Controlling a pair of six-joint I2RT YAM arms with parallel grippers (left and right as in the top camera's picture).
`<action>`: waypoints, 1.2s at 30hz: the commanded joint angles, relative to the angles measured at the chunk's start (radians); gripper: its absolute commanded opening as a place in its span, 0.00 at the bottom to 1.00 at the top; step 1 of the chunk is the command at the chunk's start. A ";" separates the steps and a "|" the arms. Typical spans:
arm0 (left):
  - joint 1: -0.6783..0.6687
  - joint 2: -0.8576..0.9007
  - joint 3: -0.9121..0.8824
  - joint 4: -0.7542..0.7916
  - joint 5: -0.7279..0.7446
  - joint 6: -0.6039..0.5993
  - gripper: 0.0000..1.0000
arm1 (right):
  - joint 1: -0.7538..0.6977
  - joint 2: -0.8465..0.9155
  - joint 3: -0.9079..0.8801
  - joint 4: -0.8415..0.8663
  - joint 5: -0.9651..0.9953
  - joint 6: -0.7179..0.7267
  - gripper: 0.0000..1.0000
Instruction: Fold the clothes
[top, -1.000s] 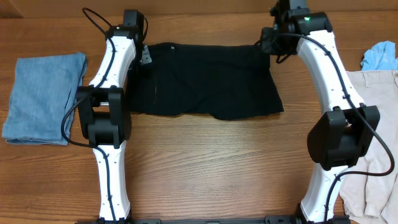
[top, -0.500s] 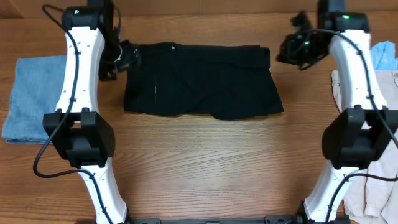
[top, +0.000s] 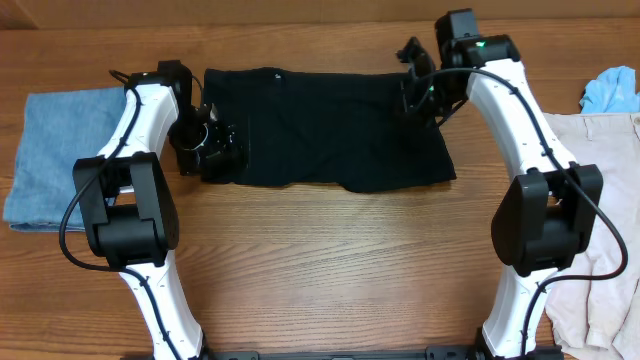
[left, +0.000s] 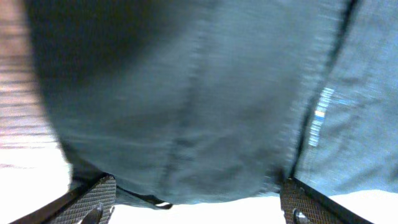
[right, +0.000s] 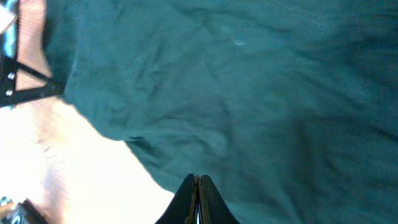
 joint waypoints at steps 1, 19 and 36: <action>0.010 -0.006 0.032 -0.013 0.212 0.126 0.84 | 0.086 -0.034 -0.039 0.051 -0.050 -0.030 0.04; 0.011 -0.009 0.153 0.032 -0.272 -0.002 0.96 | 0.280 -0.010 -0.397 0.558 0.098 0.246 0.04; 0.010 -0.008 -0.192 0.353 -0.142 -0.061 0.56 | 0.280 -0.010 -0.397 0.590 0.098 0.265 0.04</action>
